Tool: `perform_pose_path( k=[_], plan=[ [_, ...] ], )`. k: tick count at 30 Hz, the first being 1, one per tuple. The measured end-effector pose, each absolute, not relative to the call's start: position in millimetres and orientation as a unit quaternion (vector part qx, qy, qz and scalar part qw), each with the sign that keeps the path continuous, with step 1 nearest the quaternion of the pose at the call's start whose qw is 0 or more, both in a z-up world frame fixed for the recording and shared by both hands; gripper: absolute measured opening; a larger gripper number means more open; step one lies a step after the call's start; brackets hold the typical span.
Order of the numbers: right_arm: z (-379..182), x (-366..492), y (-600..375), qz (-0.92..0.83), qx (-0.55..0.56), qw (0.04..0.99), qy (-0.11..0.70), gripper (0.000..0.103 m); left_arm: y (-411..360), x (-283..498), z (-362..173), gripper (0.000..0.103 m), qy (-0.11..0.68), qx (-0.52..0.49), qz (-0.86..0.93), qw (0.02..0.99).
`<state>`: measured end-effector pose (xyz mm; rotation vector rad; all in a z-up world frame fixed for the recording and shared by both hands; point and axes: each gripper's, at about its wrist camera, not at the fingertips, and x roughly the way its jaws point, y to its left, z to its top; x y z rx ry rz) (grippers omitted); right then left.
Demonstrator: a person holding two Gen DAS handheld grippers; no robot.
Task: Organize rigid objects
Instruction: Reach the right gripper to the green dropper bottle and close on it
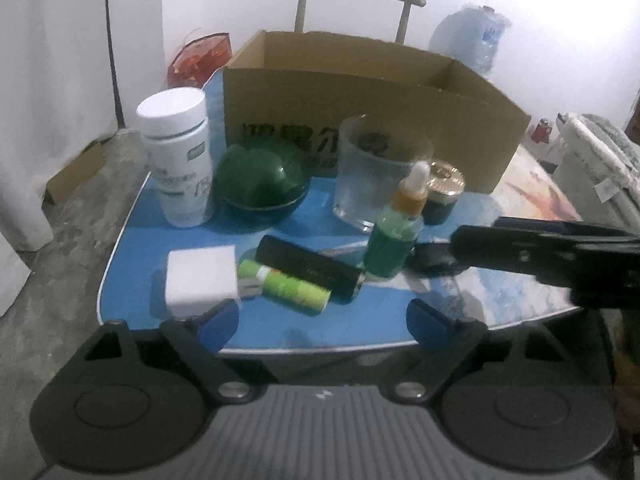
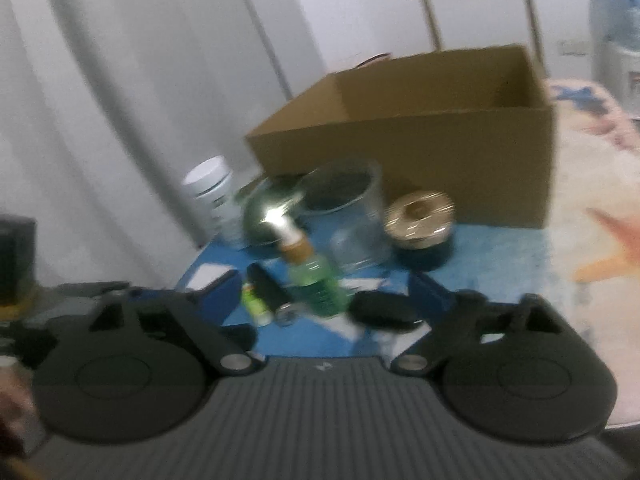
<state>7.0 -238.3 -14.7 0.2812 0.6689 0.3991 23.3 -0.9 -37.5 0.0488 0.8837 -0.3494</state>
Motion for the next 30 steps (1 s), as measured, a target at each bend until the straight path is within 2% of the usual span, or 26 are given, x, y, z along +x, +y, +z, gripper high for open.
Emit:
perform_pose_path(
  k=[1, 3, 5, 11, 16, 21, 25, 30],
  plan=[
    [-16.6, 8.8, -232.6, 0.198, 0.131, 0.914, 0.329, 0.075, -0.8, 22.7, -38.6, 0.085, 0.427, 0.026, -0.168, 0.888],
    [-21.1, 12.4, -225.4, 0.201, 0.12, 0.911, 0.34, 0.059, -1.9, 23.1, -41.3, 0.076, 0.432, 0.03, -0.17, 0.885],
    [-25.8, 15.9, -221.8, 0.208, 0.122, 0.906, 0.349, 0.051, -5.5, 22.9, -44.1, 0.067, 0.438, 0.035, -0.178, 0.88],
    [-24.3, 14.5, -224.6, 0.2, 0.109, 0.908, 0.351, 0.041, -23.0, 17.9, -38.5, 0.064, 0.417, 0.053, -0.215, 0.882],
    [-8.4, 22.8, -231.2, 0.216, 0.123, 0.914, 0.32, 0.036, -41.5, 22.7, -32.2, 0.061, 0.376, 0.082, -0.226, 0.895],
    [-0.2, 32.3, -224.4, 0.242, 0.109, 0.914, 0.306, 0.026, -49.6, 36.9, -32.1, 0.061, 0.369, 0.077, -0.237, 0.896],
    [-2.5, 42.8, -222.5, 0.25, 0.104, 0.91, 0.313, 0.018, -56.7, 48.7, -38.5, 0.049, 0.379, 0.081, -0.235, 0.891],
    [-5.4, 52.0, -226.3, 0.259, 0.112, 0.904, 0.321, 0.014, -61.0, 57.8, -43.5, 0.047, 0.388, 0.088, -0.239, 0.886]
  ],
)
